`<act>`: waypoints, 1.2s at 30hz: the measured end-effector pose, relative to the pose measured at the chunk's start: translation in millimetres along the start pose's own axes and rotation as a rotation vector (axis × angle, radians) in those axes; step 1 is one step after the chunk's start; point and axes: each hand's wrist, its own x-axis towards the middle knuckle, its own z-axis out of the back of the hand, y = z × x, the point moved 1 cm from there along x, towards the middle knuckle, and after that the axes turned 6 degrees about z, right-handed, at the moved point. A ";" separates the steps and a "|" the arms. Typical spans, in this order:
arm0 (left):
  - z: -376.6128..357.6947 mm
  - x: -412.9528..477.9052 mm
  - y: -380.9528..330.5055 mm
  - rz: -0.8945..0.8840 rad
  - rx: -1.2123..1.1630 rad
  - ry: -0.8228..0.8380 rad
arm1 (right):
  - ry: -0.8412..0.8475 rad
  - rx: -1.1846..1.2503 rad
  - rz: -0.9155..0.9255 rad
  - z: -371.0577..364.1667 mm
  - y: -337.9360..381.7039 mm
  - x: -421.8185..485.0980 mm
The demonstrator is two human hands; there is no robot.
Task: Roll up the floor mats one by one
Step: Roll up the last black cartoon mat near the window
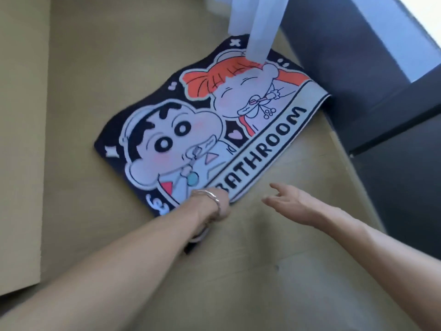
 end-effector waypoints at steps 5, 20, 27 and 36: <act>-18.8 -7.7 -86.6 -0.128 -0.352 0.091 | -0.166 0.301 -0.010 -12.3 -27.9 -10.3; -70.4 -30.3 95.2 0.533 -0.535 -0.426 | -0.347 -0.018 0.003 5.0 -14.0 61.2; -89.6 -51.2 87.8 0.398 -0.462 -0.303 | -0.329 -0.094 0.092 18.0 2.1 69.0; -84.4 -58.6 12.8 -0.077 0.049 -0.359 | -0.409 0.031 0.128 27.8 -36.8 33.9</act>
